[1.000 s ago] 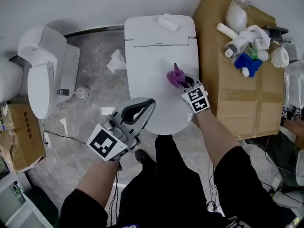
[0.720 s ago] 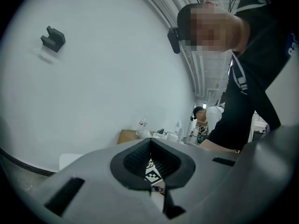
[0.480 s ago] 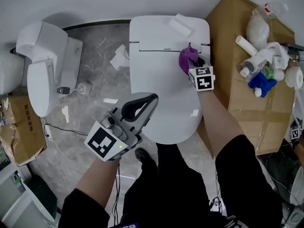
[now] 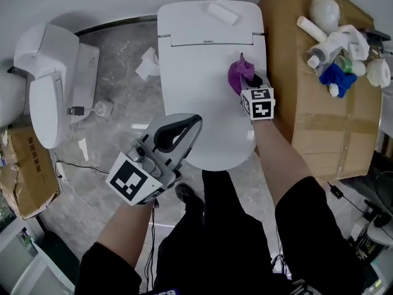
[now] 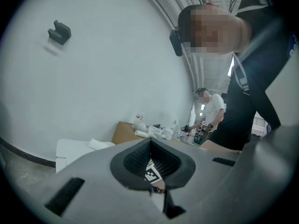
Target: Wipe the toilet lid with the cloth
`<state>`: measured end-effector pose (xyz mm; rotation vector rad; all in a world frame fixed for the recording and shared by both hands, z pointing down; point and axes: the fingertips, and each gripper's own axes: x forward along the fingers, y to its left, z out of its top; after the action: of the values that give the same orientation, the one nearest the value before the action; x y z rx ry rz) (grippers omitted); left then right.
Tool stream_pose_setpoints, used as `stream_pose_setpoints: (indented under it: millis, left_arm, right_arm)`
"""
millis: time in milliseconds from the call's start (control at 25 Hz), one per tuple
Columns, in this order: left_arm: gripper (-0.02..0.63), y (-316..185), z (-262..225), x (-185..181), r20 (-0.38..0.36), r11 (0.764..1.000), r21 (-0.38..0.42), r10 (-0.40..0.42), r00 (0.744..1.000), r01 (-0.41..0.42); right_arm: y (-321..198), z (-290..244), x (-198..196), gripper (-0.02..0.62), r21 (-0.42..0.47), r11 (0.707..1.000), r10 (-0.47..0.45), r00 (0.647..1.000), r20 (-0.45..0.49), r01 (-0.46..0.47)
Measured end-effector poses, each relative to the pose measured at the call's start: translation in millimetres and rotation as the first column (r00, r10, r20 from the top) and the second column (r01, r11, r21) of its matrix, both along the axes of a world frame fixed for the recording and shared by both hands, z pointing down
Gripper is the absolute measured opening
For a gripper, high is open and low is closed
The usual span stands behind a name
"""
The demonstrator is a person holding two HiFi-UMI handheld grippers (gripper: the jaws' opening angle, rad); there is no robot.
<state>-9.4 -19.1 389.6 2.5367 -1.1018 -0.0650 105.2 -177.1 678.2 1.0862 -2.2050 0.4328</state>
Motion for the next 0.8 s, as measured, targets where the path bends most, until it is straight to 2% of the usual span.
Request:
stream_pose_setpoints:
  millis: [320,440,800]
  left_arm:
    - [0.017,86,3,30,0.001,0.995,-0.011,0.1,0.995,-0.1]
    - [0.017,115,3,36,0.015,0.99,0.017,0.142,0.99,-0.142]
    - [0.017,173,-1,62,0.019,0.975,0.029,0.221,0.975,-0.221]
  right_arm:
    - [131,7,29,0.075,-0.005,0.998,0.068,0.997,0.024,-0.068]
    - [182,9,37,0.075,-0.01,0.995,0.1,0.994,0.036,-0.1]
    - [296,19,64,0.075,-0.06,0.988,0.143,0.989,0.024,-0.141]
